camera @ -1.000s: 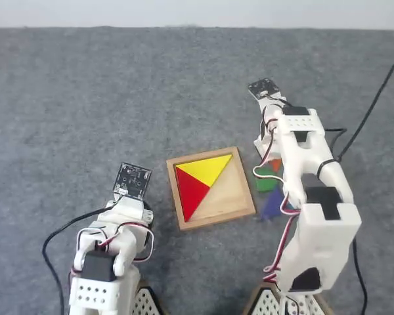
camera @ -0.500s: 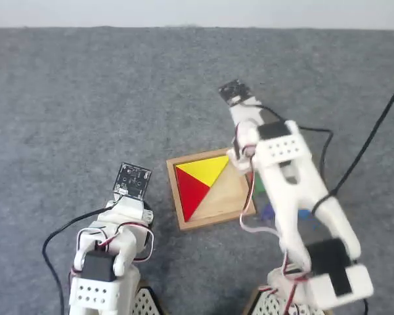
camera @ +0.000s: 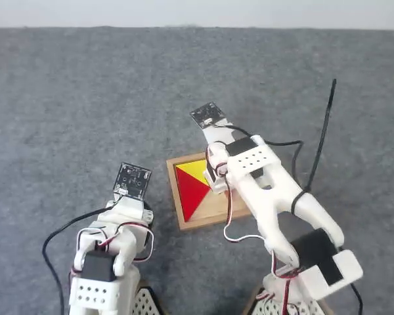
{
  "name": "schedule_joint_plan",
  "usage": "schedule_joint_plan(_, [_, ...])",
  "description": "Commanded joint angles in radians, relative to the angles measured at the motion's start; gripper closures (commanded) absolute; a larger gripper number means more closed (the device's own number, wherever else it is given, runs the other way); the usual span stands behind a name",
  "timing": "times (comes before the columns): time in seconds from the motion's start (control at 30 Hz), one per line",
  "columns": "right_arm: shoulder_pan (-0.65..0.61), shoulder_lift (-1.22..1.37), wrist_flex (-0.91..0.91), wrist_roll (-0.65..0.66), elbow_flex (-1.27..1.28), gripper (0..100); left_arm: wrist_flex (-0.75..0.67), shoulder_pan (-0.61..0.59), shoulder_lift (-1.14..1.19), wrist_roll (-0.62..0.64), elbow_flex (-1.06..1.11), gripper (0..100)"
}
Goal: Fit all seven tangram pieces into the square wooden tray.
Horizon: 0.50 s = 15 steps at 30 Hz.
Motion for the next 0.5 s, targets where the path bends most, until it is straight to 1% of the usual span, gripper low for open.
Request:
schedule_joint_plan(0.0, [-0.005, -0.019, -0.01, -0.009, -0.031, 88.7, 0.003, -0.003, -0.015, -0.002, -0.01, 98])
schedule_joint_plan(0.47, [-0.008, -0.016, -0.019, -0.009, -0.009, 88.7, 0.003, -0.003, -0.015, -0.002, -0.01, 98])
